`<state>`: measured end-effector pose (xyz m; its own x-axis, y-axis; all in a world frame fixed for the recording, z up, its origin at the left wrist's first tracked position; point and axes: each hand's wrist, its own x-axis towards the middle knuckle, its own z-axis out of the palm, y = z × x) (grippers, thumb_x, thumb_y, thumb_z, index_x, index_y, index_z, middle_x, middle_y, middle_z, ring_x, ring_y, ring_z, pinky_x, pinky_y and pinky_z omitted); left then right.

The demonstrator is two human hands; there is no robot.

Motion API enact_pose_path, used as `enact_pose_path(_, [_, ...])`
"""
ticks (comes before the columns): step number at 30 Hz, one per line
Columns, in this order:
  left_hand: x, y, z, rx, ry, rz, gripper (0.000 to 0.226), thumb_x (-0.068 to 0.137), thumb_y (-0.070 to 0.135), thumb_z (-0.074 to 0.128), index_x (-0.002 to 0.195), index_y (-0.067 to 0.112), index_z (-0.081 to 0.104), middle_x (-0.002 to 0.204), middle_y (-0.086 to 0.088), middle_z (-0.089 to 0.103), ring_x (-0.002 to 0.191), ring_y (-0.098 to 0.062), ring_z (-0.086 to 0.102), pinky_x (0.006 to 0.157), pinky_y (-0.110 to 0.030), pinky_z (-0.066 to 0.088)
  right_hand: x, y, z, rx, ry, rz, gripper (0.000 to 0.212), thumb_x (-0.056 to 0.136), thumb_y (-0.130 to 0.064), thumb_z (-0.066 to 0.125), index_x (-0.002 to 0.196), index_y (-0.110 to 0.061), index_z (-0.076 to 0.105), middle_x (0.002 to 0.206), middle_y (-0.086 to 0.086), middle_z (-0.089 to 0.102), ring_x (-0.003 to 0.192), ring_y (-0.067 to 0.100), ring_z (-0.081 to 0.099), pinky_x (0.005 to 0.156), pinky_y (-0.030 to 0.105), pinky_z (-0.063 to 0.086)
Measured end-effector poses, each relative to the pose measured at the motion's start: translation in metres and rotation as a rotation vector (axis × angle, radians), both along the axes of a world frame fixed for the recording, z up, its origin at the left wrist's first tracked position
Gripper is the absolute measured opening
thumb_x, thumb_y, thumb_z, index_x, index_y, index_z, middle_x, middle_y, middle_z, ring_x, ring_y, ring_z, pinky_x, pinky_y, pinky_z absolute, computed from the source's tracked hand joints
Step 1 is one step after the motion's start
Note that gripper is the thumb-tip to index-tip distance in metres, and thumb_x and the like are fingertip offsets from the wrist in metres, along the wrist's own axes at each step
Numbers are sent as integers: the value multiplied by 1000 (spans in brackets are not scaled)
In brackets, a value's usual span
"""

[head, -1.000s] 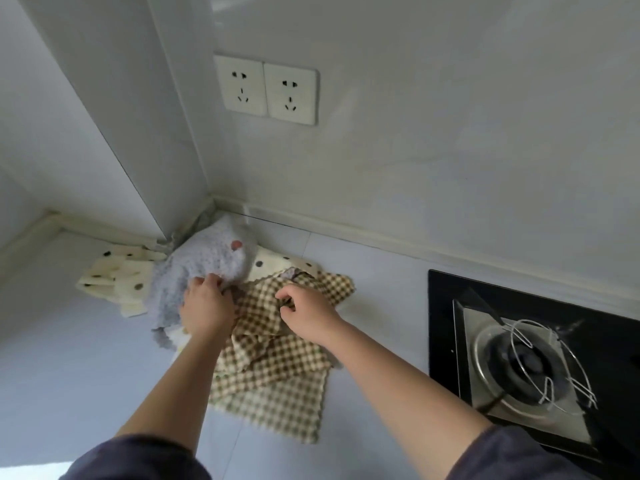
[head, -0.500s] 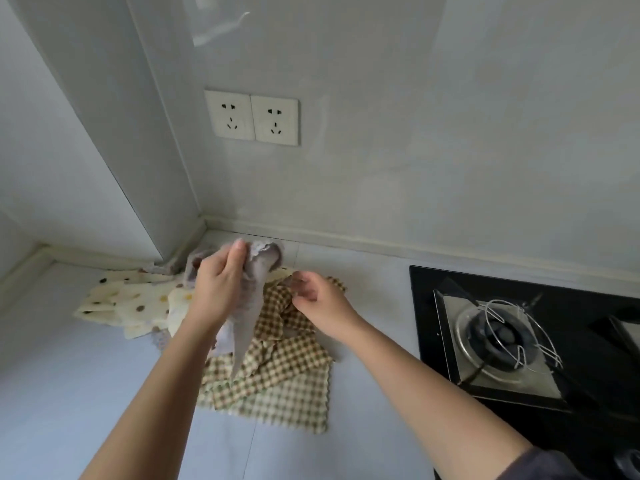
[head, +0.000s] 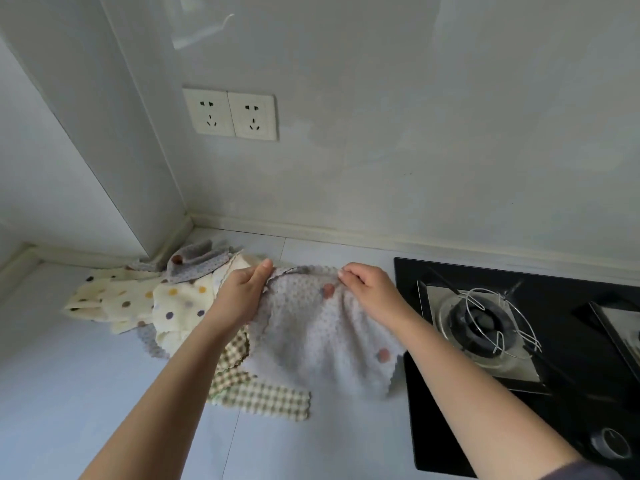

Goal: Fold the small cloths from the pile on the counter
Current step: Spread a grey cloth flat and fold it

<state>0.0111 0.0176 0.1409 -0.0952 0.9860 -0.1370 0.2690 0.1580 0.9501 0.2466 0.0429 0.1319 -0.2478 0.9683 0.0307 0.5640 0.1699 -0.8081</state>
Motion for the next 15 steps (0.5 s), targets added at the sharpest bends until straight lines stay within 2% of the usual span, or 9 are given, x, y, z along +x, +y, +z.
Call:
enact_pose_path(2, [4,1,-11,-5,42,30,67,92,56,46,75,-6,62,66,-11,60,60,-17,56,65,-31,45,10,5,-3,28,-26,-7,35,101,-24,49,78,0,58,64,10,51,58,11,43,60,29,34])
enact_pose_path(4, [7,2,-16,-5,68,147,56,98,47,45,66,2,55,61,-8,54,58,-17,50,61,-30,39,15,9,-2,63,-16,-39,37,101,-25,49,75,-1,59,63,15,55,56,17,50,60,32,39])
enact_pose_path(7, [-6,6,-18,-17,163,439,45,103,29,41,62,11,42,55,-4,38,50,-19,33,52,-28,28,25,13,-6,119,72,-159,42,101,-19,50,60,-10,47,49,1,42,45,8,47,55,25,37])
enact_pose_path(9, [-28,9,-28,-14,175,633,39,101,23,40,65,8,43,58,-8,40,50,-21,35,48,-28,33,35,14,-16,141,110,-263,41,101,-17,50,61,-8,45,49,-5,38,48,19,50,53,29,40])
enact_pose_path(10, [-37,9,-34,7,160,728,42,101,28,40,66,4,45,60,-9,43,52,-24,40,48,-33,38,39,13,-24,137,124,-310,39,101,-16,49,63,-6,46,51,-5,38,52,28,51,54,35,42])
enact_pose_path(11, [-41,6,-38,58,182,783,47,100,33,40,67,0,47,62,-12,45,55,-24,44,51,-39,43,42,12,-31,123,128,-342,38,101,-15,47,63,-6,44,53,-4,37,52,29,47,54,36,40])
enact_pose_path(13, [-31,-5,-50,162,316,684,47,99,34,44,71,-4,49,61,-12,48,58,-25,47,52,-38,39,42,9,-45,86,83,-342,40,100,-13,46,62,-10,39,55,-2,36,52,15,36,55,33,30])
enact_pose_path(14, [-16,-13,-56,194,394,529,42,98,32,48,72,0,52,60,-7,52,57,-23,49,50,-34,38,40,6,-53,54,62,-318,39,100,-15,47,62,-9,42,56,0,38,53,14,36,55,33,31])
enact_pose_path(15, [3,-22,-65,230,479,326,33,97,31,52,74,7,57,62,-1,56,56,-19,52,48,-30,41,38,5,-60,18,54,-294,36,100,-17,47,65,-5,48,57,2,44,55,16,43,56,34,39])
